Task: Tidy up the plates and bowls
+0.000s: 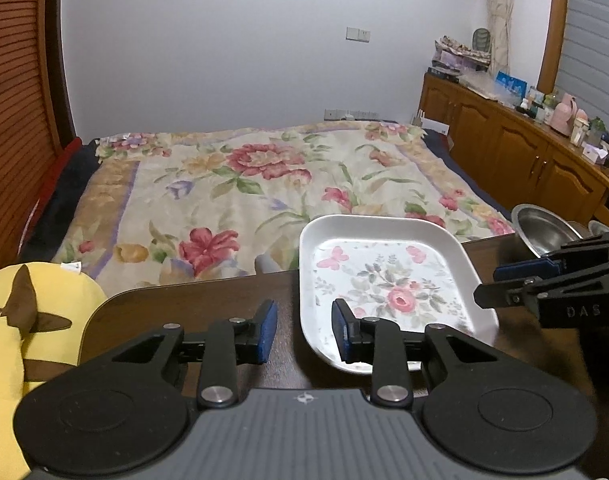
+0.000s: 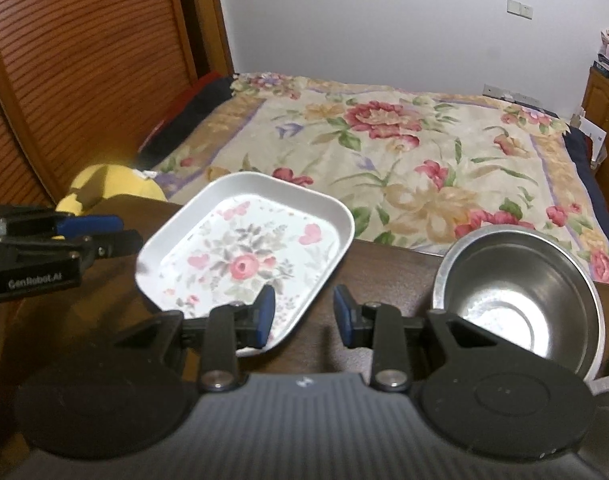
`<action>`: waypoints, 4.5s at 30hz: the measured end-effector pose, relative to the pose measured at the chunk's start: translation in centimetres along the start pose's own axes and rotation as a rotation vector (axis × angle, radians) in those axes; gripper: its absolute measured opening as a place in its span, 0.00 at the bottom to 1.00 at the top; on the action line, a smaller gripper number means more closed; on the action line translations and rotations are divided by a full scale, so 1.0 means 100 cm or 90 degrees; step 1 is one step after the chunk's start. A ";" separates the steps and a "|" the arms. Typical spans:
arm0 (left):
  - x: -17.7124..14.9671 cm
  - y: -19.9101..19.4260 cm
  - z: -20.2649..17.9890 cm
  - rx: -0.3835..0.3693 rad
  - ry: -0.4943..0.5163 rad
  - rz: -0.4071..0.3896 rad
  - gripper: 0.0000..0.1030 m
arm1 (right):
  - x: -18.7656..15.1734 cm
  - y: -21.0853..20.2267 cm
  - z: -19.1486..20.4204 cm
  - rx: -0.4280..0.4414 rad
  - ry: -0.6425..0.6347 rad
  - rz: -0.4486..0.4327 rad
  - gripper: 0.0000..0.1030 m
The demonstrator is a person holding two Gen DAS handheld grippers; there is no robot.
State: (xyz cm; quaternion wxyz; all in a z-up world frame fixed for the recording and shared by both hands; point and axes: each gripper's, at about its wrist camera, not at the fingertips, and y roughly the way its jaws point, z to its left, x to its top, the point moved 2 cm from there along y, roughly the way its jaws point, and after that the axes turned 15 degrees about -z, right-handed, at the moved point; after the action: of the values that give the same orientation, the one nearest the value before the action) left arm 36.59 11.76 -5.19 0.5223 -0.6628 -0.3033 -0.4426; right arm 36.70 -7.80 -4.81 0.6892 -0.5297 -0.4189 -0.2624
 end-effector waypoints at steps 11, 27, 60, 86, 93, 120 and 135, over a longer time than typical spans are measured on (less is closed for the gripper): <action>-0.009 0.022 0.009 -0.012 -0.029 0.026 0.17 | -0.004 0.017 -0.003 -0.012 -0.002 0.042 0.31; -0.012 0.026 0.007 -0.030 -0.044 0.037 0.10 | -0.003 0.025 -0.003 0.002 0.019 0.052 0.18; 0.003 -0.116 -0.025 0.005 -0.024 -0.043 0.10 | 0.001 -0.070 0.024 0.070 0.029 -0.021 0.13; -0.026 -0.185 -0.055 -0.007 -0.020 -0.053 0.10 | -0.028 -0.140 0.033 0.082 0.019 -0.063 0.12; -0.041 -0.190 -0.063 -0.024 -0.030 -0.036 0.10 | -0.045 -0.150 0.030 0.083 0.029 -0.060 0.12; -0.100 -0.223 -0.084 -0.034 -0.034 0.000 0.11 | -0.109 -0.183 0.030 0.105 0.039 -0.047 0.12; -0.104 -0.225 -0.082 -0.028 -0.025 -0.006 0.11 | -0.122 -0.188 0.031 0.104 0.057 -0.063 0.12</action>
State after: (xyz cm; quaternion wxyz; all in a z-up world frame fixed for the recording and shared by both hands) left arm 10.48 10.57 -4.51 0.4994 -0.6813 -0.3065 -0.4387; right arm 14.45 -11.51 -5.36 0.7343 -0.4383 -0.4330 -0.2849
